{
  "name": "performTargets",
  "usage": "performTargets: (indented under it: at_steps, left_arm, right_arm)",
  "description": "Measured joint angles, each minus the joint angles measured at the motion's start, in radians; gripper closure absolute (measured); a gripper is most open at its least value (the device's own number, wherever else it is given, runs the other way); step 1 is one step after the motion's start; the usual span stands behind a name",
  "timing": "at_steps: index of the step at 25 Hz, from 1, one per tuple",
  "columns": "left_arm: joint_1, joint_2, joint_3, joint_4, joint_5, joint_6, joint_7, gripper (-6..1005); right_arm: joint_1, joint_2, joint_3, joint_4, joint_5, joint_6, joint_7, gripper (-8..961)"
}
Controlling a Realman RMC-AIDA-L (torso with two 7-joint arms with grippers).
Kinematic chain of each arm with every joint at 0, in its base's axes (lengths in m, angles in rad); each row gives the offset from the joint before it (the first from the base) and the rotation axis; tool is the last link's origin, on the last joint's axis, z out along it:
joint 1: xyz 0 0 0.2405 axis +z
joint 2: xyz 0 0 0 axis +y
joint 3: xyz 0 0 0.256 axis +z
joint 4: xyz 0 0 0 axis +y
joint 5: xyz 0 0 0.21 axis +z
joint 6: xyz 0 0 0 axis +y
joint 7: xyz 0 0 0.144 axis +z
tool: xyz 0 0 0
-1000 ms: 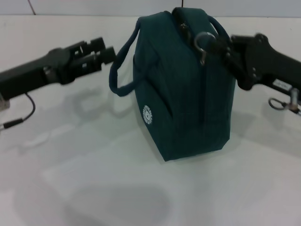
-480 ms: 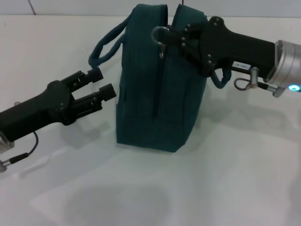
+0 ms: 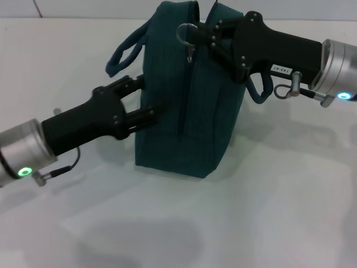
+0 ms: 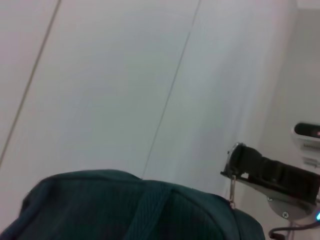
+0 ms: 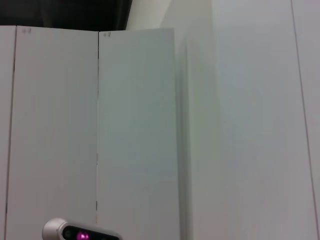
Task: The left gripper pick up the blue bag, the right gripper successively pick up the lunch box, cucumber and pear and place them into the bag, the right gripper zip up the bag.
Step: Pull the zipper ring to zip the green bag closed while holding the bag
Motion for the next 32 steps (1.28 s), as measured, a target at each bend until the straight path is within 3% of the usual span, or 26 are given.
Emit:
performTargets:
  at_steps: [4,13,18,24,32]
  left_arm:
    - [-0.032,0.0,0.005,-0.009,0.021,-0.033,-0.003,265]
    - [-0.035,0.001,0.001,-0.012,0.011,-0.051,0.016,305]
    - [-0.036,0.002,0.001,-0.012,0.013,-0.051,0.017,531]
    - [-0.038,0.005,0.004,-0.012,0.024,-0.048,0.018,735]
    - [-0.029,0.007,0.084,-0.003,0.053,-0.04,0.02,868]
  right_arm:
    - [0.001,0.0,0.0,0.0,0.002,0.006,0.002,939]
    - [0.001,0.0,0.003,-0.002,0.003,0.006,0.004,939]
    - [-0.004,0.0,0.008,-0.002,0.004,0.009,0.002,939]
    - [-0.01,0.0,0.004,-0.002,0.023,0.009,0.002,938]
    - [-0.022,0.0,0.008,0.005,0.085,0.014,0.009,938]
